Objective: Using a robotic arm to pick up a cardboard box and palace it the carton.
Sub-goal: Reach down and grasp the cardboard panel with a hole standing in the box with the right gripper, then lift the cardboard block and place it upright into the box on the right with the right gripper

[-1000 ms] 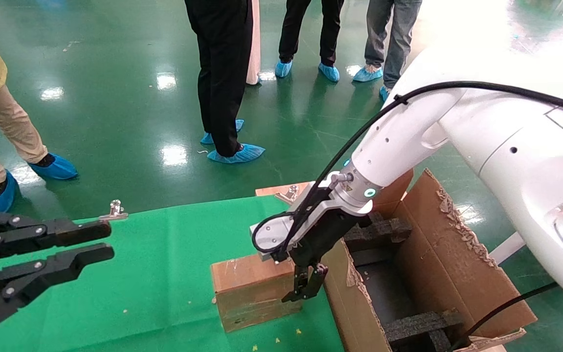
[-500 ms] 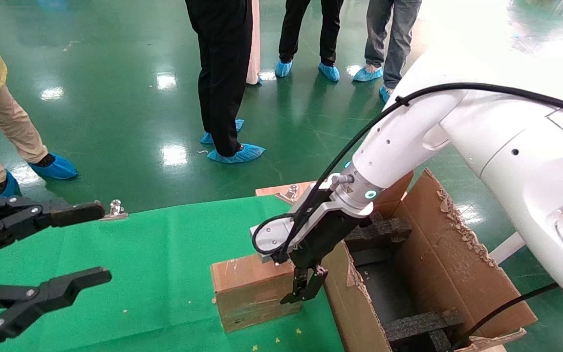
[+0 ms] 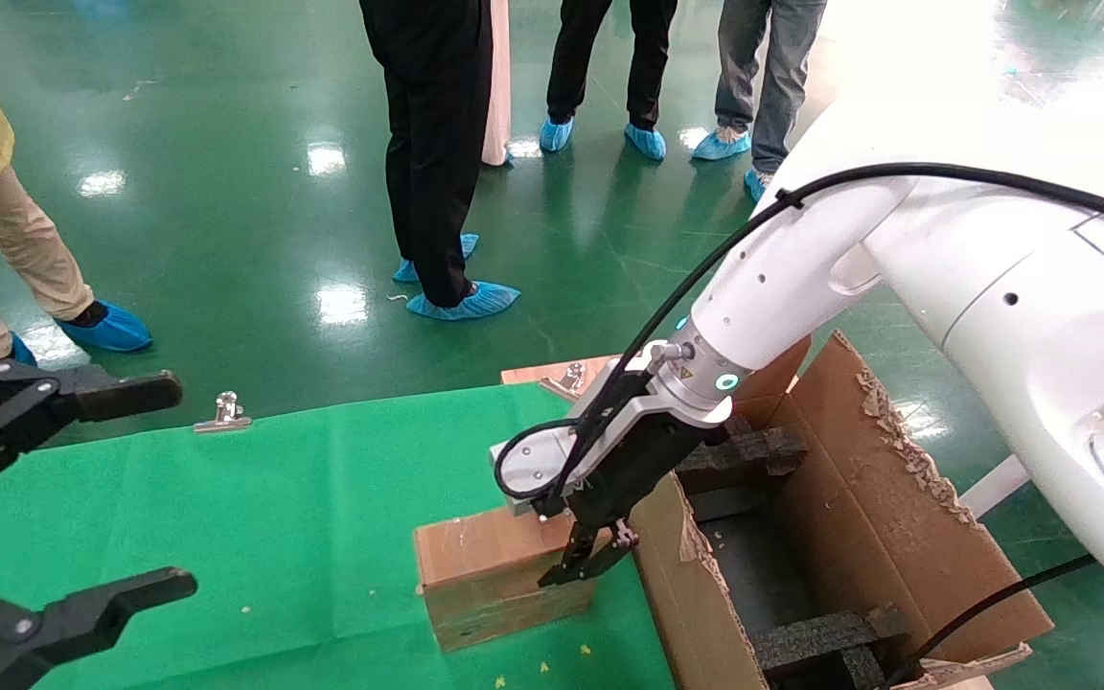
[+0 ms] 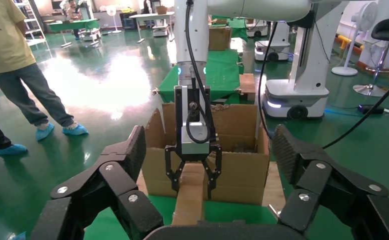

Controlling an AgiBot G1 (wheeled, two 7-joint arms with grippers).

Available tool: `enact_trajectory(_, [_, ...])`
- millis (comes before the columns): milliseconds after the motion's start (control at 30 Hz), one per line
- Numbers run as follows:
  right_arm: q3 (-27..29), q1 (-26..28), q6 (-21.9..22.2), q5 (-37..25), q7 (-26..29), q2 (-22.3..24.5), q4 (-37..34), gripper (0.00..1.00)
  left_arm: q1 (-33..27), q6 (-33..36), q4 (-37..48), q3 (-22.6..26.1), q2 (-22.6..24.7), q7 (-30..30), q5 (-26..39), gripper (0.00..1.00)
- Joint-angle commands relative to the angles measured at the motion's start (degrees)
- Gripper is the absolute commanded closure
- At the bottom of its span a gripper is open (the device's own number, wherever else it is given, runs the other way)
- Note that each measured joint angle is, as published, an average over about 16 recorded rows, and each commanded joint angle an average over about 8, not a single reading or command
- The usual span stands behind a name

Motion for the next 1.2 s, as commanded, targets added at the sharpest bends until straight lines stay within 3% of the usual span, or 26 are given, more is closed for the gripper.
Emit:
enact_trajectory(33, [0.01, -0.01, 0.0, 0.01, 0.01, 0.01, 0.01, 1.0, 0.0, 0.0, 0.0, 0.0, 0.0, 0.0, 0.0, 0.0])
enact_trajectory(767, [0.06, 0.48, -0.46, 1.62, -0.14, 0.49, -0.94, 1.0, 0.0, 0.0, 0.01, 0.01, 0.0, 0.0, 0.0, 0.0])
enact_trajectory(1200, [-1.99, 11.81, -1.76, 7.25, -2.93, 2.6, -7.32, 1.0, -0.01, 0.0, 0.01, 0.02, 0.0, 0.01, -0.01, 0.0])
